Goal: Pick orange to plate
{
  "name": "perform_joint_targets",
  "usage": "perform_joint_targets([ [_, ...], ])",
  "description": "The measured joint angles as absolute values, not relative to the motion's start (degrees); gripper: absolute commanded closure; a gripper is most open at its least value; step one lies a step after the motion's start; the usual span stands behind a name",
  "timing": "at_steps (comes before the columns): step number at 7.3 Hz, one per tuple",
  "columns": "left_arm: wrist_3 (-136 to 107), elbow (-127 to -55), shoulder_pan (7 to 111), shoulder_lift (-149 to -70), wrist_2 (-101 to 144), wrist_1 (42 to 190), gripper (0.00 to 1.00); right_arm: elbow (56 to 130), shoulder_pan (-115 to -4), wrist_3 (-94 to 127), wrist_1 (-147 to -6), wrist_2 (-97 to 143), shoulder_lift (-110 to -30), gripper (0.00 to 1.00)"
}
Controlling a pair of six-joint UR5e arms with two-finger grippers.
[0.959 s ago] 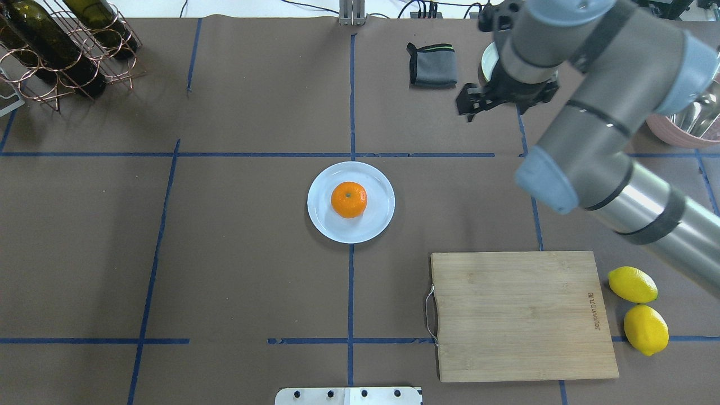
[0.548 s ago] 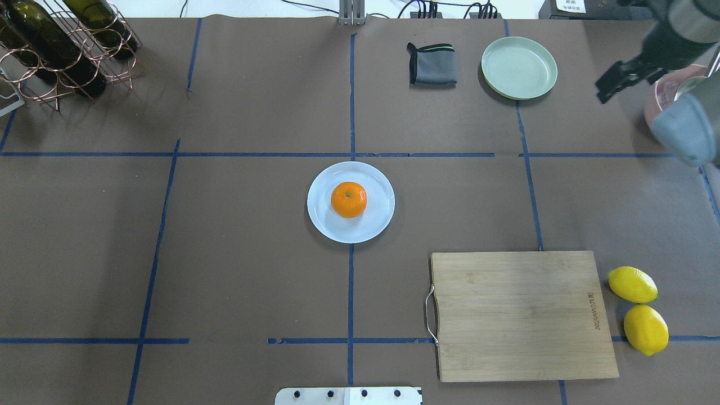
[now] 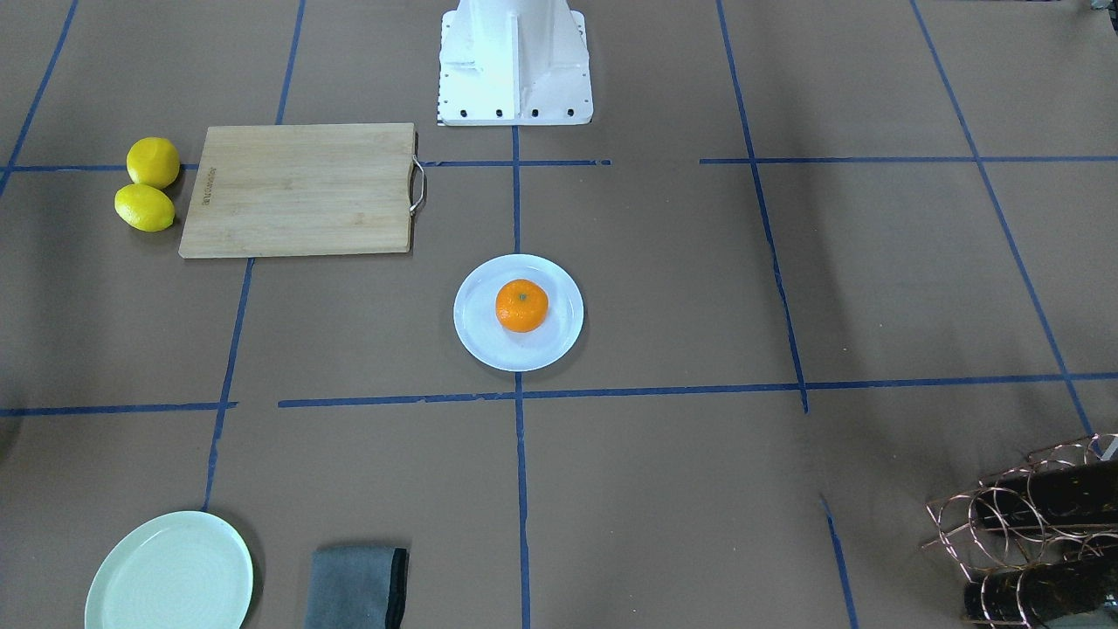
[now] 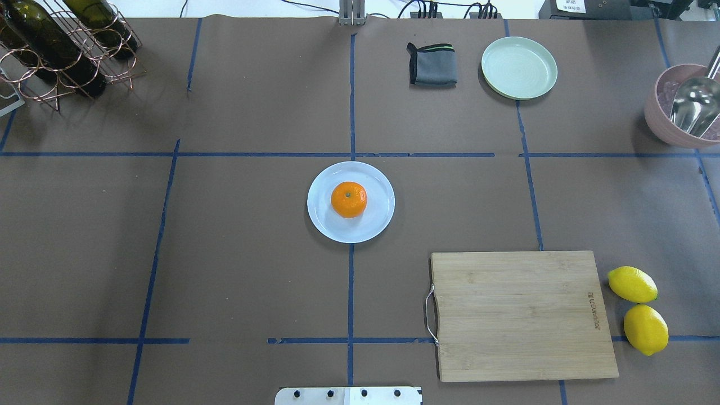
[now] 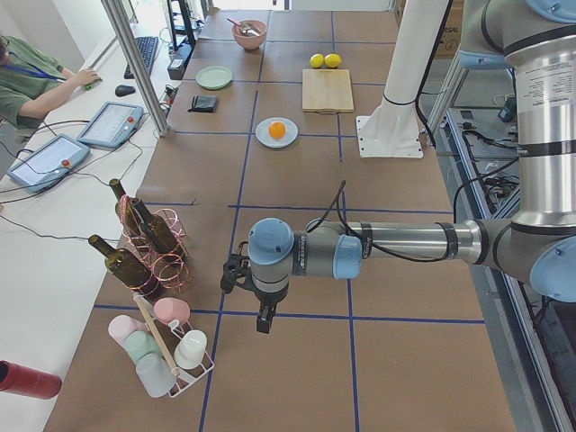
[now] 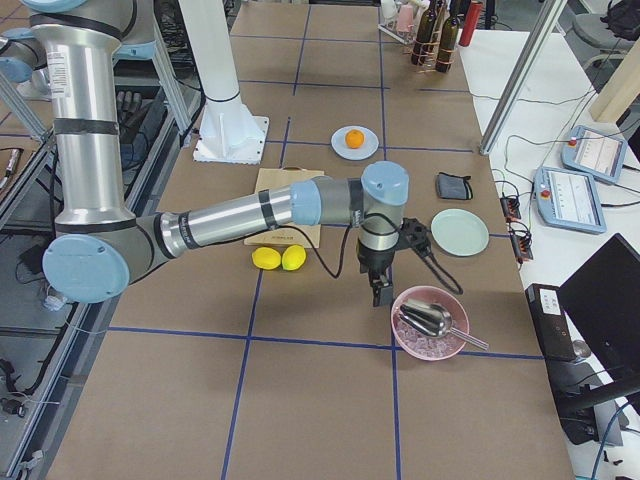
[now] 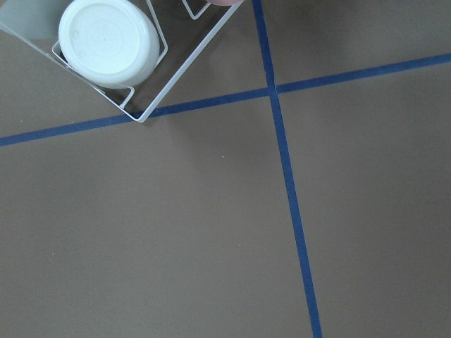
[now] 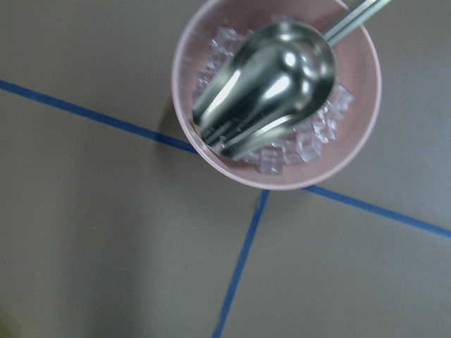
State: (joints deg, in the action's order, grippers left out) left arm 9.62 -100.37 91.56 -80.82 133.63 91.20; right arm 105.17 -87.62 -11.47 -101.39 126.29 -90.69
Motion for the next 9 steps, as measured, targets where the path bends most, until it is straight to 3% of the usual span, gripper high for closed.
perform_joint_targets([
  [3,9.8,-101.3,91.4,-80.8,133.7,90.4,0.00,103.5,-90.2,-11.7,-101.3,128.9,-96.3,0.00],
  [9,9.8,-102.5,91.5,-80.9,133.6,90.4,0.00,101.1,-90.3,-11.3,-96.4,132.0,-97.8,0.00],
])
